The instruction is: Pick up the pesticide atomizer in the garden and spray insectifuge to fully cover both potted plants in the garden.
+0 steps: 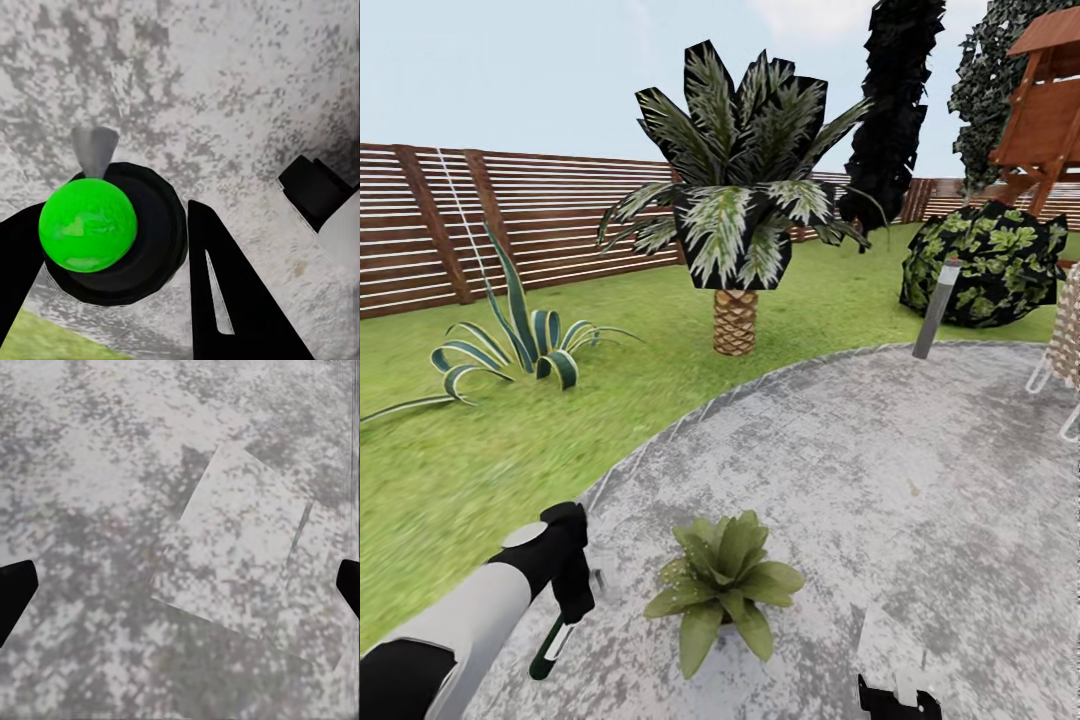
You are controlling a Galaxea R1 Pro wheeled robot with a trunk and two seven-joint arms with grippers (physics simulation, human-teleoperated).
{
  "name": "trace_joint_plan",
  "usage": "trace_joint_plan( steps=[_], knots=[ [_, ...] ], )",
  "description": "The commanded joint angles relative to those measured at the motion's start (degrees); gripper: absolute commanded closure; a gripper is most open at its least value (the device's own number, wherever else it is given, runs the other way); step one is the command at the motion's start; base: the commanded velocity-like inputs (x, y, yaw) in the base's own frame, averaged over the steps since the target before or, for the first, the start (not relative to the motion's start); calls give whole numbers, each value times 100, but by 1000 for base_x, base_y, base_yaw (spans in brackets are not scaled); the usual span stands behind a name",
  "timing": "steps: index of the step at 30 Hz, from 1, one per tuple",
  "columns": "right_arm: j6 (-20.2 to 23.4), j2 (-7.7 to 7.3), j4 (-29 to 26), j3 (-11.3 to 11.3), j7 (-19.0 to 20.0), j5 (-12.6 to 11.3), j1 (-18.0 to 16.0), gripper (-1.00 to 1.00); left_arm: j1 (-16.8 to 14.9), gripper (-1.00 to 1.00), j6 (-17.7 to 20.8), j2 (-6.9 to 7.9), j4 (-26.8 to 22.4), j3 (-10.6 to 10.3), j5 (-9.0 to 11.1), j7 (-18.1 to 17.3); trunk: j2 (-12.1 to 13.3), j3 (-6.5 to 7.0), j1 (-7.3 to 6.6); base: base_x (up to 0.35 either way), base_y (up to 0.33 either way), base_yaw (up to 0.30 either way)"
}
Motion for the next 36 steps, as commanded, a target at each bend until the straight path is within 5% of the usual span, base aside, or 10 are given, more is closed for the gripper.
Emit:
trace_joint_plan(
  steps=[1, 20, 27, 30, 33, 36],
  knots=[
    [-17, 1, 3, 25, 6, -51, -3, -100, -2, 100, 54, -1, -5, -24, -13, -31, -2, -5, -1, 0, -260, 6],
    [-17, 3, 3, 25, 7, -51, -3, -100, 241, 100, 52, 2, 55, -50, -27, 300, -2, -5, -1, 0, -132, 137],
    [-17, 2, 3, 25, 4, -51, -3, -100, 163, 100, 71, -399, -45, -79, -27, 295, -2, -5, -1, 0, 0, 1],
    [-17, 2, 6, 25, 1, -51, -3, -100, 186, 100, 62, -321, -26, -64, -23, 304, -2, -5, -1, 0, 0, 0],
    [-17, -3, 10, 25, 2, -51, -3, -100, 230, 100, 21, -45, 49, -52, -5, 323, -2, -5, -1, 0, 0, 0],
    [-17, -8, 11, 25, -1, -51, -3, -100, 245, 100, 11, 13, 63, -42, 33, 333, -2, -5, -1, 0, 0, 0]
  ],
)
